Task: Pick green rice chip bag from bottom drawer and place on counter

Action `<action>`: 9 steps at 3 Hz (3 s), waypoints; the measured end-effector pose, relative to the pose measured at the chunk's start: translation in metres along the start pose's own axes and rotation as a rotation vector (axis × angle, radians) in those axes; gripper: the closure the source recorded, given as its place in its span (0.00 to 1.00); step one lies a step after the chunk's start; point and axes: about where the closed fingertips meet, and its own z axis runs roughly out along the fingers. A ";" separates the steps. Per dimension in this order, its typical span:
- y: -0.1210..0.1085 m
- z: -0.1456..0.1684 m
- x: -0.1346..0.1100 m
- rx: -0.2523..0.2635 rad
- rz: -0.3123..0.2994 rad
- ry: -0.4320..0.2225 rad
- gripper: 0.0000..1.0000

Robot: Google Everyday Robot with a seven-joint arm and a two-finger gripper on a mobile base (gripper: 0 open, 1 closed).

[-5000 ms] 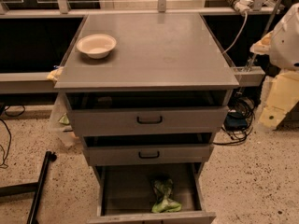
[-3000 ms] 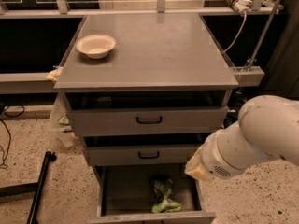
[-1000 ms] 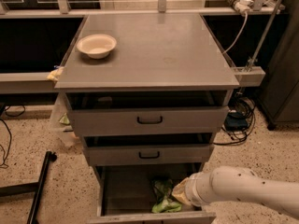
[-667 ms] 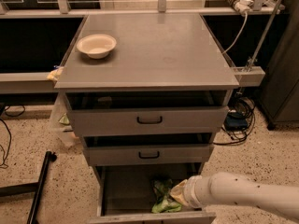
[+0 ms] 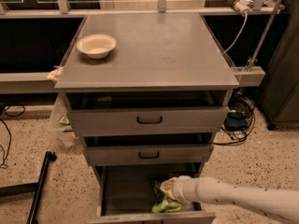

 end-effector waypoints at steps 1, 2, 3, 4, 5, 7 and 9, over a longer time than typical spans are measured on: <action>-0.001 0.050 0.025 -0.032 0.030 -0.024 1.00; 0.001 0.060 0.033 -0.037 0.051 -0.027 1.00; 0.004 0.057 0.032 -0.030 0.025 -0.008 1.00; -0.004 0.067 0.053 0.025 0.046 0.030 0.82; -0.013 0.079 0.073 0.060 0.074 0.051 0.59; -0.029 0.099 0.100 0.101 0.142 0.055 0.29; -0.034 0.110 0.103 0.123 0.197 0.033 0.24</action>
Offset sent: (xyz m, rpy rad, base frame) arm 0.0109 0.0112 -0.0483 0.0399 0.0216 0.0015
